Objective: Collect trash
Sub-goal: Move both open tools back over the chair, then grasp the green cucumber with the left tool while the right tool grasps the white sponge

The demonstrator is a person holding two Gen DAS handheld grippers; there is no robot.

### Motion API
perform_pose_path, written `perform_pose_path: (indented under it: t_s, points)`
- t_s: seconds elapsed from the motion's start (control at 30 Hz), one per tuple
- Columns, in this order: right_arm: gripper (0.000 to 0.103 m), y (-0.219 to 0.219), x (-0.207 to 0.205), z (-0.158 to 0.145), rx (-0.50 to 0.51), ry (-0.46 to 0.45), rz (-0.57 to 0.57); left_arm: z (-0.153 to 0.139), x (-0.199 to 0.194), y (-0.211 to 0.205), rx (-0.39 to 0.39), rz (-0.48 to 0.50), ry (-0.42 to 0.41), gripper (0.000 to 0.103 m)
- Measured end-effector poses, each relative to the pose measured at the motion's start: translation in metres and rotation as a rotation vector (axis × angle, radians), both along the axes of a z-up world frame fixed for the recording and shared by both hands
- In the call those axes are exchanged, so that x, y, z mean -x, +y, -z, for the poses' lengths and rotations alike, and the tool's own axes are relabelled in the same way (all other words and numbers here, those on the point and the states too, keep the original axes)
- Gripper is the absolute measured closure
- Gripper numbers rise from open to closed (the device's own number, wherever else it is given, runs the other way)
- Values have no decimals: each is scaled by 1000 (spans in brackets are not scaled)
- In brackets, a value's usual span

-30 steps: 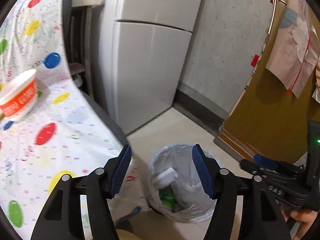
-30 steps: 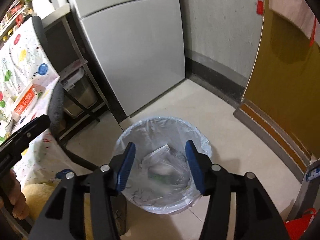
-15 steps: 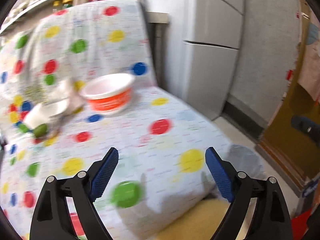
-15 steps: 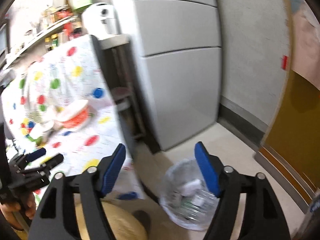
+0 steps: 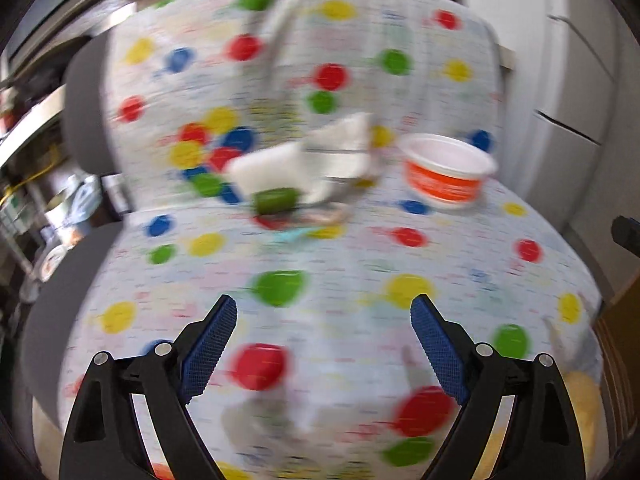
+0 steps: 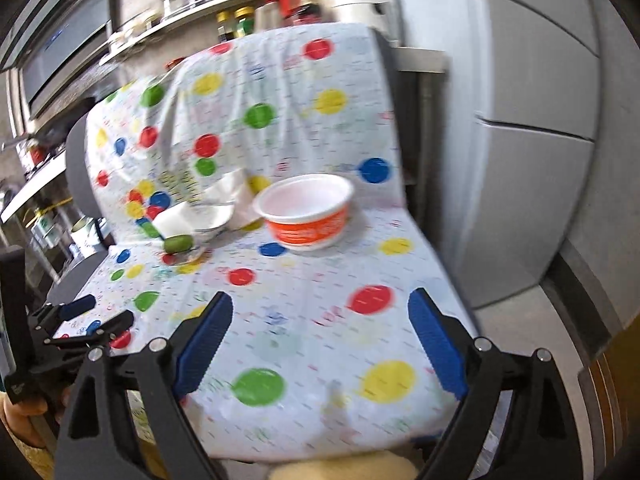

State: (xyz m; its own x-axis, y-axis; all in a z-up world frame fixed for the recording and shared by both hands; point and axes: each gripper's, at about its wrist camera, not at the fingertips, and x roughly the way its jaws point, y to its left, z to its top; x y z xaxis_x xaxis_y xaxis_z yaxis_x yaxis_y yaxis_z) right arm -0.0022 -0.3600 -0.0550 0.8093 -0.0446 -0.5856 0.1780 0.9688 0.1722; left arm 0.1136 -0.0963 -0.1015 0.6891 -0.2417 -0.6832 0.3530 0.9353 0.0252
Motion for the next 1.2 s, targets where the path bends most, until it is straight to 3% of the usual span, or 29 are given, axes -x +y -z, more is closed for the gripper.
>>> perform_pose_path:
  t_s: [0.17,0.3,0.4,0.53,0.83,0.93,1.0,1.2]
  points:
    - [15,29,-38,-2,20,9,-58,-5,-36,42,30,-86,10,15]
    - [15,41,-64,-4,19,-2,-82,-2,-75,47,39,-69,33,16]
    - [15,41,-92,-1,28,-1,-85,4,-104,34,46,-28,68,16]
    - [15,39,-122,2,62,-13,-67,18,-140,8,0,-20,87,15]
    - [15,25,-153,20,48,9,-70,53,-200,-42,-78,-19,140,18]
    - [15,22,-155,23,41,10,-70,65,-214,-52,-140,-37,184,30]
    - [15,20,-155,24,32,11,-71,70,-222,-52,-121,-40,220,33]
    - [15,21,-154,28,32,32,-83,65,-222,-49,-83,-8,212,42]
